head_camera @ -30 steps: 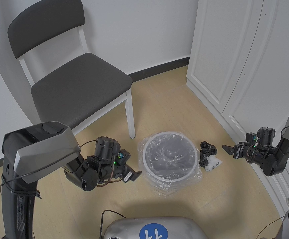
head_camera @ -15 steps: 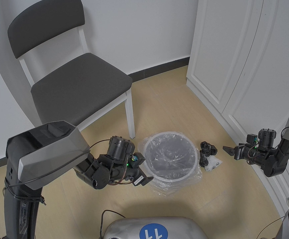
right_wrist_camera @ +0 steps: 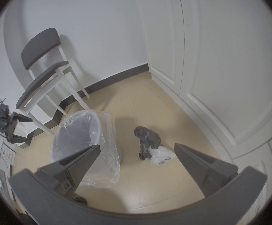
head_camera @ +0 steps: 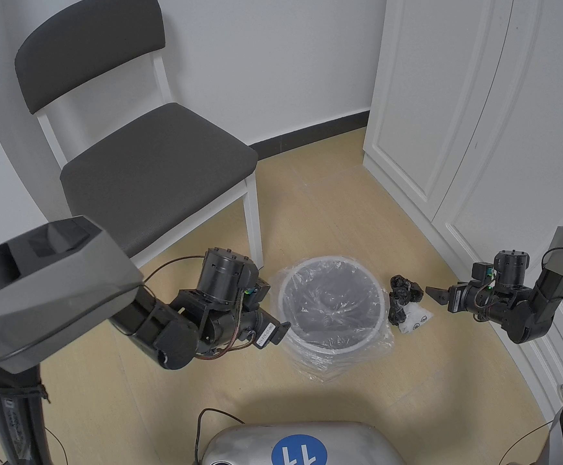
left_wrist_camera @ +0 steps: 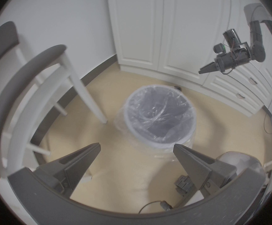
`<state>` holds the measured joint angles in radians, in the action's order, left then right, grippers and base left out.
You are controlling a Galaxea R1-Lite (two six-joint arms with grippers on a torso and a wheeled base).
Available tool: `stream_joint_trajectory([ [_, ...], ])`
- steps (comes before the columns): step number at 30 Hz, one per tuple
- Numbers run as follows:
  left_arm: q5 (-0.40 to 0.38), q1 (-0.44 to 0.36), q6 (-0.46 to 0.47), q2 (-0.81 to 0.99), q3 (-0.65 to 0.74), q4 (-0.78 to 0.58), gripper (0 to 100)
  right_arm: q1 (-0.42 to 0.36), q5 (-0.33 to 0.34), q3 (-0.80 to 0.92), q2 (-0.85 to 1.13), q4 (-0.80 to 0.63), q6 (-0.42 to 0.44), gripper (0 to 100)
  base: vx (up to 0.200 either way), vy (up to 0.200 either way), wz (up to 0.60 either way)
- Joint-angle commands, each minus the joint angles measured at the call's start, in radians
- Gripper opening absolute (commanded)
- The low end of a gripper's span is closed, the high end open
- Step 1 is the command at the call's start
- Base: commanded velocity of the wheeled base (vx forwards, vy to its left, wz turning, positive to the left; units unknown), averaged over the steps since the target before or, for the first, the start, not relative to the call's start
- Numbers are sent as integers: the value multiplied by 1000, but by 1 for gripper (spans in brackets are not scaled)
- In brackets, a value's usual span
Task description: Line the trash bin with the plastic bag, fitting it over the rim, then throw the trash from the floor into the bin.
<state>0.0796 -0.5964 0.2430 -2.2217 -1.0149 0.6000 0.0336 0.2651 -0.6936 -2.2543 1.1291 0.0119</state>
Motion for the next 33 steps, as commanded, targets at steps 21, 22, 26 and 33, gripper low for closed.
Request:
stream_joint_trajectory([
  [21, 103, 147, -278, 972, 664, 17, 100, -47, -198, -685, -352, -554, 237, 100, 0, 0, 0],
  [22, 103, 147, -278, 972, 664, 17, 100, -47, -198, -685, -352, -554, 237, 100, 0, 0, 0],
  [26, 78, 201, -367, 1016, 702, 41, 100, -41, -193, -1097, -469, -888, 241, 100, 0, 0, 0],
  [33, 71, 217, -449, 1028, 745, 109, 100, -43, -193, -1306, -596, -1023, 255, 100, 0, 0, 0],
])
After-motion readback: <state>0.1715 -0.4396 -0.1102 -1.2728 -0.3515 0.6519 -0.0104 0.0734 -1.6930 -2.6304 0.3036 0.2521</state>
